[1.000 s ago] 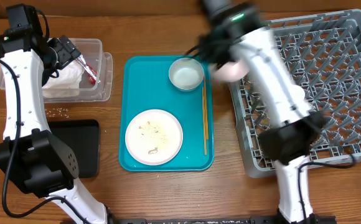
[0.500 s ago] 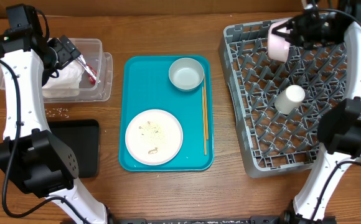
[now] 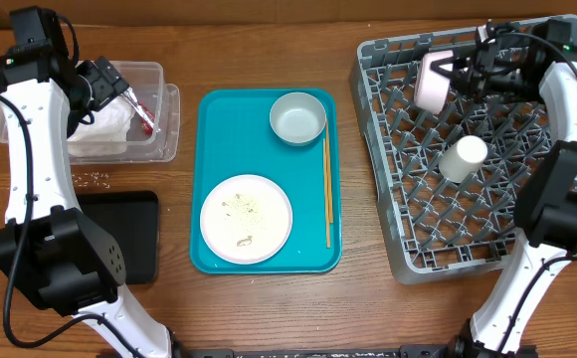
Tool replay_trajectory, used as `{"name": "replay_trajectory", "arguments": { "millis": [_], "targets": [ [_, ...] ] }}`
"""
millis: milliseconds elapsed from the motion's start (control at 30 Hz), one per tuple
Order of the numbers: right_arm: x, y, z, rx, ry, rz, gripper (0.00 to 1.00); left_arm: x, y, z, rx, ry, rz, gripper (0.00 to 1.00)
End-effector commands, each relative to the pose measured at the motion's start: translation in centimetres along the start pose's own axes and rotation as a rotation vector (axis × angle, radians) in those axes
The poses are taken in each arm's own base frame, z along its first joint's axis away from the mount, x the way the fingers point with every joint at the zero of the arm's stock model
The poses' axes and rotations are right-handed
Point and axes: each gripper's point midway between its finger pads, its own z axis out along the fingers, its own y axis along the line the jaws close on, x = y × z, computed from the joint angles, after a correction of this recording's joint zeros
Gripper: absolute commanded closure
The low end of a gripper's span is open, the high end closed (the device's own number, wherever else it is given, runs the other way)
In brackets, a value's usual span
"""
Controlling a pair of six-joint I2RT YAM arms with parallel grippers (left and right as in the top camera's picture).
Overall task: Sort waste into correct bins and load items into the dishwasher
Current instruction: 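Carry the pink-white bowl right and release it in the rack, then reach the right gripper to the white bowl on the tray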
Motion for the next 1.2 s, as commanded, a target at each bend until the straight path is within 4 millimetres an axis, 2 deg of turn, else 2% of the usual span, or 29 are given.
{"name": "replay_trajectory", "arguments": {
  "millis": [0,100,267,367,433,500,533,600,667,733,833,900,1000,1167],
  "targets": [
    [-0.4,-2.0,-1.8,0.049,-0.041,0.116,0.96,-1.0,-0.5,-2.3,0.029,-0.053,-0.01,0.0],
    [-0.7,-2.3,-2.6,0.053,-0.057,0.123,0.96,-1.0,-0.5,-2.3,0.029,-0.053,-0.009,0.0],
    [-0.6,-2.3,-2.7,0.055,-0.06,0.136,0.96,-1.0,-0.5,-2.3,0.029,-0.053,-0.009,0.0],
    [-0.8,-2.9,-3.2,0.114,-0.072,0.179,0.96,-1.0,-0.5,-2.3,0.029,-0.053,-0.009,0.0],
    [-1.1,-3.2,-4.2,0.204,-0.1,0.183,0.96,-1.0,-0.5,-2.3,0.03,-0.053,-0.009,0.0],
    [-1.4,-2.8,-5.8,0.29,-0.135,0.168,0.95,-1.0,-0.5,-2.3,0.029,-0.053,-0.009,0.0],
    [-1.6,-2.2,-6.7,0.329,-0.156,0.154,0.91,-1.0,-0.5,-2.3,0.029,-0.053,-0.009,0.0],
    [-1.8,-1.0,-8.2,0.399,-0.193,0.13,0.77,-1.0,-0.5,-2.3,0.029,-0.053,-0.009,0.0],
    [-1.8,0.1,-9.9,0.489,-0.233,0.121,0.5,-1.0,-0.5,-2.3,0.03,-0.053,-0.01,0.0],
    [-1.5,0.7,-11.6,0.606,-0.277,0.138,0.46,-1.0,-0.5,-2.3,0.029,-0.053,-0.009,0.0],
    [-1.0,2.0,-13.5,0.727,-0.335,0.147,0.46,-1.0,-0.5,-2.3,0.029,-0.053,-0.009,0.0],
    [-0.7,3.6,-13.5,0.748,-0.348,0.114,0.46,-1.0,-0.5,-2.3,0.03,-0.053,-0.009,0.0],
    [-0.3,5.3,-12.4,0.759,-0.344,0.063,0.46,-1.0,-0.5,-2.3,0.029,-0.053,-0.009,0.0],
    [0.3,5.5,-9.2,0.837,-0.292,0.007,0.46,-1.0,-0.5,-2.3,0.029,-0.053,-0.009,0.0]
  ]
}}
